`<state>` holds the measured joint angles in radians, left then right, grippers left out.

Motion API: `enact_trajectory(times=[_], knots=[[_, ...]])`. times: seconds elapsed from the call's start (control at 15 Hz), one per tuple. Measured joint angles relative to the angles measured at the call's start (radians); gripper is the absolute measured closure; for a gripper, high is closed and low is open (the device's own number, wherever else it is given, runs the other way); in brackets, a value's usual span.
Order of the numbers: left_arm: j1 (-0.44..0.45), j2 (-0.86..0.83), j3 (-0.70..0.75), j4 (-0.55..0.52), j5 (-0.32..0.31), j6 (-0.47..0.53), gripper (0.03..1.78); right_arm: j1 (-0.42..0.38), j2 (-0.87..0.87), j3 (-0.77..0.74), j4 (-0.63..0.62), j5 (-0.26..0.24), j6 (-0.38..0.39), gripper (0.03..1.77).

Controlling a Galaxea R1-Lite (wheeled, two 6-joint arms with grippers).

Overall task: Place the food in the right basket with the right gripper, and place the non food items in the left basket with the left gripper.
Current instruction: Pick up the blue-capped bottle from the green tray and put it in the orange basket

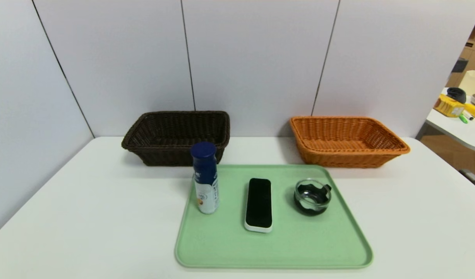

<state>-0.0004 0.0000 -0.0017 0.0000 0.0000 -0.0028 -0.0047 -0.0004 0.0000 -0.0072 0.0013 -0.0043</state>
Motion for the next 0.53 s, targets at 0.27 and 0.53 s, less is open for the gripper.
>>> enact_trajectory(times=[0.27, 0.53], knots=[[0.000, 0.000, 0.000, 0.000, 0.000, 0.000, 0.12, 0.000, 0.000, 0.000, 0.000, 0.000, 0.000, 0.11], [0.000, 0.000, 0.000, 0.000, 0.000, 0.000, 0.12, 0.000, 0.000, 0.000, 0.000, 0.000, -0.001, 0.11]])
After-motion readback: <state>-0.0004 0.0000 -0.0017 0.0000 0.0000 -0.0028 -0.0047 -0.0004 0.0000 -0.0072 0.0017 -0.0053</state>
